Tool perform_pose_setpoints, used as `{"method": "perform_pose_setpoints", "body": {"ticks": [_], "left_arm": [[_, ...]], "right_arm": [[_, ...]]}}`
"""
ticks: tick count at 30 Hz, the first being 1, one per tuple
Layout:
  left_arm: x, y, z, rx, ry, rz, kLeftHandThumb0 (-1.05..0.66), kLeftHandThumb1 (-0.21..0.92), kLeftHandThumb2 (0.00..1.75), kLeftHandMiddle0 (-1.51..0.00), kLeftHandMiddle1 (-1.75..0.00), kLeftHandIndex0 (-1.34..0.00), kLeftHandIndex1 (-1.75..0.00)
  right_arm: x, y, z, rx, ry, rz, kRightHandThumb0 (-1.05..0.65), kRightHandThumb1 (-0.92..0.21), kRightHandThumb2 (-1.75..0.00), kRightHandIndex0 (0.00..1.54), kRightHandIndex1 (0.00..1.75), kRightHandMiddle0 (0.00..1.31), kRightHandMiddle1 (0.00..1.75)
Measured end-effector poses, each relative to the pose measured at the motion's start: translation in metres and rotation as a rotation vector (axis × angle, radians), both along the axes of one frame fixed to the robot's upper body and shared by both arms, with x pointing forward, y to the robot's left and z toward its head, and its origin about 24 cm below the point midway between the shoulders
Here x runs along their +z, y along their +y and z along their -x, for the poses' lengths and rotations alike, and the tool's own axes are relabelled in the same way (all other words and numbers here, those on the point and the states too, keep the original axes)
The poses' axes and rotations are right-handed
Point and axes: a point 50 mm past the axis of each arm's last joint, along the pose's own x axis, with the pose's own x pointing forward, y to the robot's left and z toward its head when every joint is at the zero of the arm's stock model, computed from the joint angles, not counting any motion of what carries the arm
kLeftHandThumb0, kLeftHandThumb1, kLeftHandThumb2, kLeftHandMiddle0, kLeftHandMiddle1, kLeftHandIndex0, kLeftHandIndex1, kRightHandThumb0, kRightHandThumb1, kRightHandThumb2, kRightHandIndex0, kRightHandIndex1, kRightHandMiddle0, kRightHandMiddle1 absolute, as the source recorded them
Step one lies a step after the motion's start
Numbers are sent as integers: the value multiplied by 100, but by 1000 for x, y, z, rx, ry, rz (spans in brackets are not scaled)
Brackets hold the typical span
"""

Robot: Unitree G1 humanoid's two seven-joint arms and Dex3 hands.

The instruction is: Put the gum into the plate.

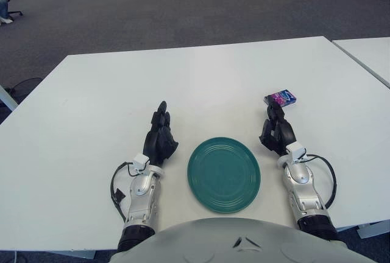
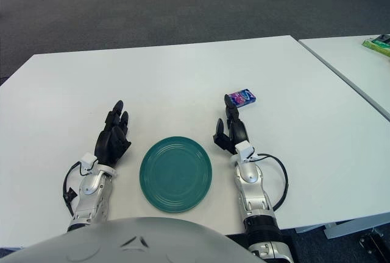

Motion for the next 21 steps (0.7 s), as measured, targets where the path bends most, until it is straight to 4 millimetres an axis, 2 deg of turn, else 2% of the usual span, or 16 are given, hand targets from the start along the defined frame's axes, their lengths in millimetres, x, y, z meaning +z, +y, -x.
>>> {"method": "perform_pose_setpoints", "body": {"ticks": [12, 15, 16, 17, 21], "left_arm": [[0, -1, -2, -6, -4, -8, -105, 92, 102, -7, -1, 0, -27], [0, -1, -3, -4, -7, -11, -105, 92, 102, -7, -1, 0, -28], [0, -1, -3, -5, -7, -13, -105, 92, 102, -7, -1, 0, -28], [0, -1, -3, -7, -8, -14, -105, 92, 103, -7, -1, 0, -29], [0, -1, -3, -7, -10, -22, -105, 92, 103, -6, 0, 0, -29]], "right_arm": [[14, 3, -14, 19, 17, 12, -76, -92, -91, 2, 1, 5, 4], [21, 1, -21, 46, -6, 67, -78, -92, -85, 7, 0, 2, 28], [24, 0, -25, 54, -13, 93, -78, -92, -84, 7, 0, 1, 31], [27, -2, -28, 57, -22, 116, -80, -92, -81, 12, 1, 1, 43], [52, -15, -46, 109, -146, 333, -84, -92, -72, 21, 2, 0, 69]]}}
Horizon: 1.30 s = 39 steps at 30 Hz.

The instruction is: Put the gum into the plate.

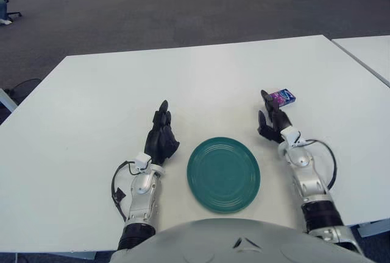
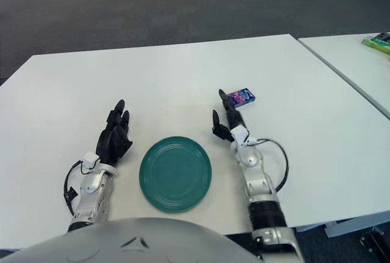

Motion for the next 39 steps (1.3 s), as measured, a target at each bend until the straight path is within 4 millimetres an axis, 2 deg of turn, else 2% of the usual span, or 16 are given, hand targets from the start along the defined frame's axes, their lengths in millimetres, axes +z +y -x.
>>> {"method": "perform_pose_setpoints", "body": {"ticks": [7, 10, 13, 16, 22, 39], "left_arm": [[0, 0, 0, 4, -1, -4, -105, 92, 101, -5, 0, 0, -27], [0, 0, -1, 6, 0, -5, -105, 92, 101, -5, 0, 0, -26], [0, 0, -1, 6, 0, -5, -105, 92, 101, -5, 0, 0, -26], [0, 0, -2, 6, -1, -5, -105, 92, 101, -5, 0, 0, -27], [0, -2, -3, 5, -3, -11, -105, 92, 101, -6, 0, 0, -30], [0, -2, -1, 6, -6, -18, -105, 92, 101, -7, -1, 0, -32]], "right_arm": [[66, -23, -37, 19, -368, 407, -82, -92, -59, 27, 3, 0, 83], [83, -26, -52, 8, -463, 549, -80, -92, -56, 29, 4, 0, 83], [89, -28, -67, 13, -494, 688, -79, -92, -53, 31, 4, 0, 82], [90, -30, -81, 20, -481, 785, -80, -92, -52, 32, 4, 0, 79], [77, -34, -99, 68, -386, 948, -83, -92, -53, 33, 2, 0, 77], [35, -46, -99, 157, -203, 1118, -82, -92, -52, 36, 2, 0, 64]]}}
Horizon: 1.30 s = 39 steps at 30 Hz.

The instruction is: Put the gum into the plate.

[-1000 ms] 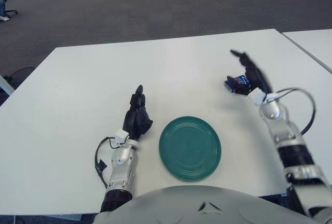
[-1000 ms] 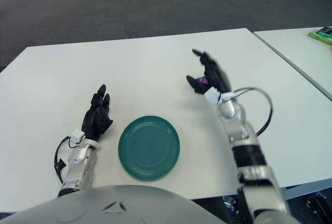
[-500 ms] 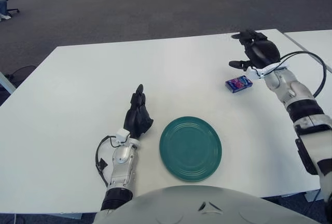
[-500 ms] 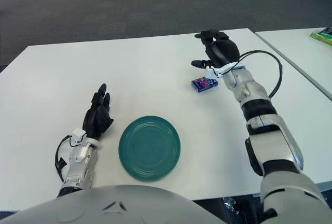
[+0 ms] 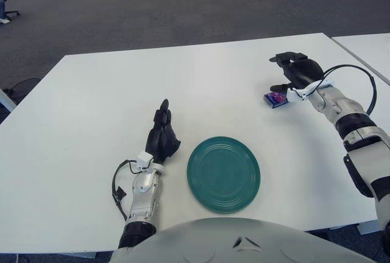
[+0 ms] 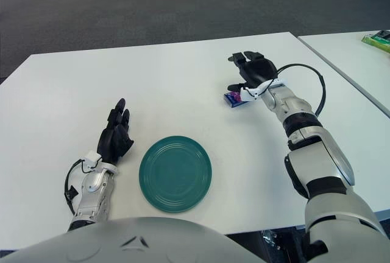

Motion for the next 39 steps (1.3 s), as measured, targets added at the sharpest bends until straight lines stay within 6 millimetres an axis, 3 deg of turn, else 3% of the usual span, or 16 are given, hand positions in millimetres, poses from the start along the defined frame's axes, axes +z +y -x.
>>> {"method": "perform_pose_setpoints", "body": {"ticks": [11, 20, 39], "left_arm": [[0, 0, 0, 1, 0, 2, -105, 92, 103, -8, -1, 0, -30], [1, 1, 1, 5, 1, 1, -105, 92, 103, -10, -1, 0, -30], [1, 1, 2, 8, 4, 7, -105, 92, 102, -9, 0, 0, -29]], "right_arm": [[-29, 2, 9, -5, 98, 46, -82, -92, -54, 37, 1, 0, 58], [-59, 5, 28, 28, 196, 52, -83, -92, -57, 36, 1, 0, 55], [-72, 4, 36, 14, 222, 76, -83, -92, -60, 40, 2, 0, 49]]}}
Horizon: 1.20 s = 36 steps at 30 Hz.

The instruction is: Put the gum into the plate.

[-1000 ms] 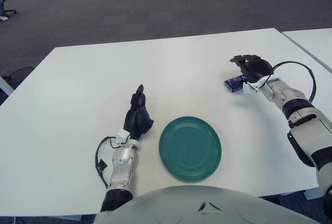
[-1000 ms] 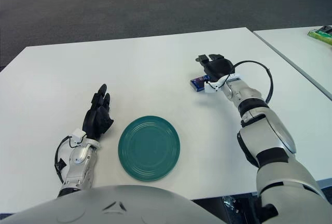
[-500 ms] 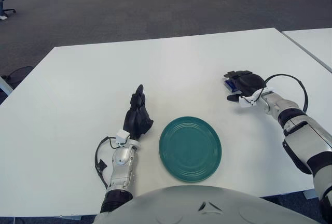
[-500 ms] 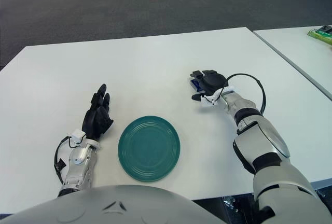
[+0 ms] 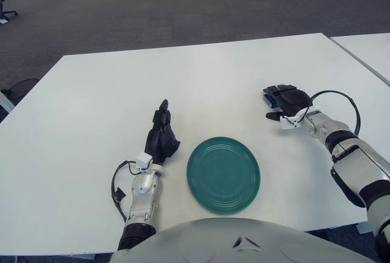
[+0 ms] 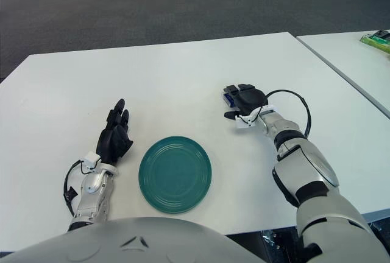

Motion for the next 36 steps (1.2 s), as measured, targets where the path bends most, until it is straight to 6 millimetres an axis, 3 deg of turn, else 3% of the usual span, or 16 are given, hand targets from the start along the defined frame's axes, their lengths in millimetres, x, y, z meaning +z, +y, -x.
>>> {"method": "perform_pose_setpoints", "body": {"ticks": [17, 23, 24, 25, 26, 28, 31, 36], "left_arm": [[-1, 1, 0, 12, 10, 39, -105, 92, 99, -10, 0, 0, -38], [-1, 1, -1, 16, 10, 49, -105, 92, 99, -11, -1, 0, -41], [-1, 1, -1, 16, 10, 51, -105, 92, 99, -11, -1, 0, -42], [-1, 1, -1, 17, 10, 54, -105, 92, 99, -11, -1, 0, -42], [-1, 1, -1, 17, 10, 57, -105, 92, 99, -11, -1, 0, -43], [-1, 2, -1, 18, 12, 62, -105, 92, 99, -11, -1, 0, -43], [-1, 1, -2, 18, 13, 66, -105, 92, 100, -11, -1, 0, -43], [-1, 1, -3, 19, 14, 77, -105, 92, 100, -11, 0, 0, -43]], "right_arm": [[1, -5, -4, -25, 70, 74, -79, -92, -62, 40, 1, 0, 40], [5, -12, -9, -59, 93, 154, -79, -92, -66, 46, 3, 0, 53], [5, -13, -9, -64, 96, 165, -79, -92, -66, 55, 9, 2, 77], [6, -14, -10, -69, 98, 173, -79, -92, -66, 57, 13, 3, 87], [6, -15, -10, -75, 100, 182, -78, -92, -65, 57, 60, 6, 110], [6, -15, -11, -82, 97, 200, -76, -92, -66, 55, 122, 16, 143], [5, -16, -10, -72, 90, 232, -72, -92, -66, 60, 157, 32, 164], [3, -16, -8, -43, 38, 267, -62, -92, -69, 74, 172, 50, 173]]}}
